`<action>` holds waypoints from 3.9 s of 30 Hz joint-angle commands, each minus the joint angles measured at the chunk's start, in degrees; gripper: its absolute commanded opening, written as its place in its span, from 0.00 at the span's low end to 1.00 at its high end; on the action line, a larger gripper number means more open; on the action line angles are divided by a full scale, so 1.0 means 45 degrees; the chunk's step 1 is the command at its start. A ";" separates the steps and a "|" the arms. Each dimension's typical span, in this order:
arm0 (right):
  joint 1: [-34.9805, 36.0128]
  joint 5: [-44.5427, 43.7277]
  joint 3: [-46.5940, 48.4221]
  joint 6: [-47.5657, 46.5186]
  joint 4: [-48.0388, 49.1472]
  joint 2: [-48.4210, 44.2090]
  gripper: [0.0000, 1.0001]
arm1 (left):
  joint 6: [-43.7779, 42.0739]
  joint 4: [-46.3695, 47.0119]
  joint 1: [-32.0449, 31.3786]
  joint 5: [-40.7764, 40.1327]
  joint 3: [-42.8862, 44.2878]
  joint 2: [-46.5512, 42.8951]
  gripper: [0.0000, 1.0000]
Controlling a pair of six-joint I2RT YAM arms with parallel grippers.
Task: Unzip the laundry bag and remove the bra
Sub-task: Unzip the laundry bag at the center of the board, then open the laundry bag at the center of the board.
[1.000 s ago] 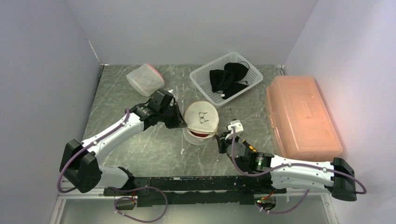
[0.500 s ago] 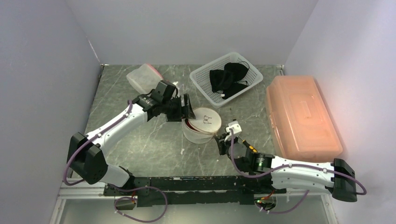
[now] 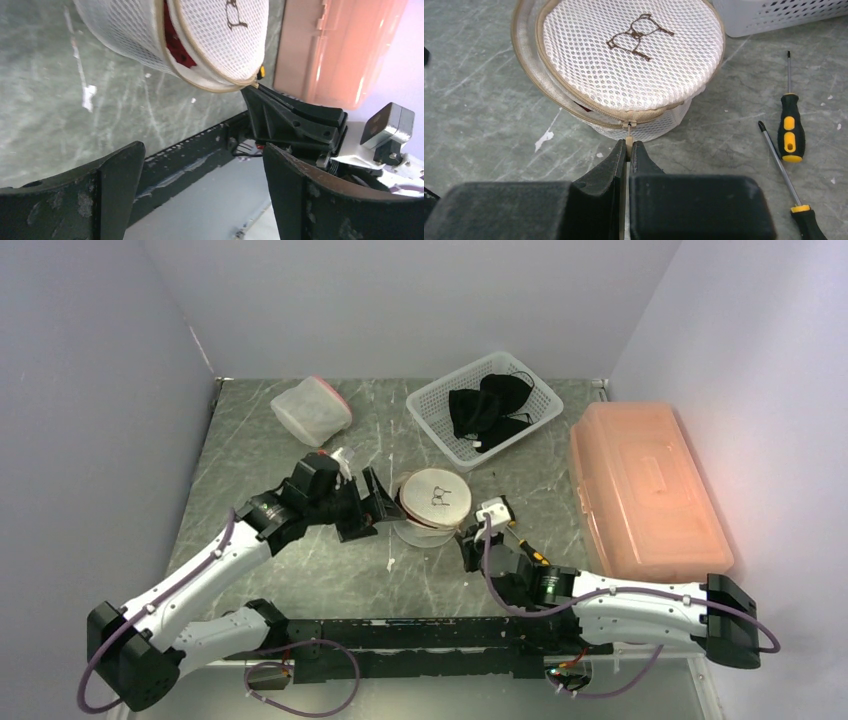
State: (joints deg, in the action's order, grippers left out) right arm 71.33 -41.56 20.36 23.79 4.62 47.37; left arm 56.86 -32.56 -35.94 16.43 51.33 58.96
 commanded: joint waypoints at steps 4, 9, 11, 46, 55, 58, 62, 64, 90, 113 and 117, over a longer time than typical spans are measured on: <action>-0.0055 0.0440 0.1323 0.0282 0.0257 0.0555 0.00 | 0.2624 0.2146 -0.1500 -0.0452 0.0088 0.1416 0.94; -0.0063 0.1187 0.2065 0.0113 -0.0225 0.1002 0.00 | 0.2320 0.1910 -0.1582 -0.0617 0.1635 0.3497 0.94; -0.0061 0.1475 0.2402 0.0121 -0.0573 0.1142 0.00 | 0.2168 0.1871 -0.1583 -0.0721 0.2131 0.4038 0.94; -0.0924 0.2117 0.4800 0.3015 -0.5229 0.2563 0.00 | 0.1502 0.1551 -0.0573 -0.1131 0.2147 0.5799 0.03; -0.1075 0.2232 0.4014 0.3074 -0.5064 0.2022 0.00 | 0.1446 0.1530 -0.0470 -0.1042 0.2136 0.5752 0.06; -0.1085 0.2586 0.3866 0.2883 -0.4592 0.1712 0.00 | 0.1408 0.1787 -0.0470 -0.0703 0.2047 0.5698 0.23; -0.1080 0.2830 0.4111 0.2782 -0.4577 0.1560 0.26 | 0.1369 0.2103 -0.0469 -0.0323 0.1958 0.5610 0.47; -0.1073 0.2933 0.4321 0.2799 -0.4678 0.1511 0.46 | 0.1354 0.2197 -0.0467 -0.0178 0.1900 0.5589 0.53; -0.3965 0.4665 0.0824 0.3431 -0.1776 -0.1884 0.87 | -0.4084 0.1110 -0.0135 -0.0742 0.2432 0.2710 0.88; -0.4095 0.4822 -0.0015 0.3404 -0.1838 -0.2531 0.86 | -0.5255 0.0952 0.1269 0.0449 0.5051 0.5767 0.85; -0.4112 0.4648 0.0049 0.3218 -0.1937 -0.2550 0.86 | -0.5399 0.1106 0.1269 0.0797 0.5209 0.6242 0.85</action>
State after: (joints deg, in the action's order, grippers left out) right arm 53.01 -19.44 20.21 39.20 -5.96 36.56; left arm 35.11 -27.79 -30.28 19.86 72.58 87.07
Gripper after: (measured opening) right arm 0.861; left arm 0.854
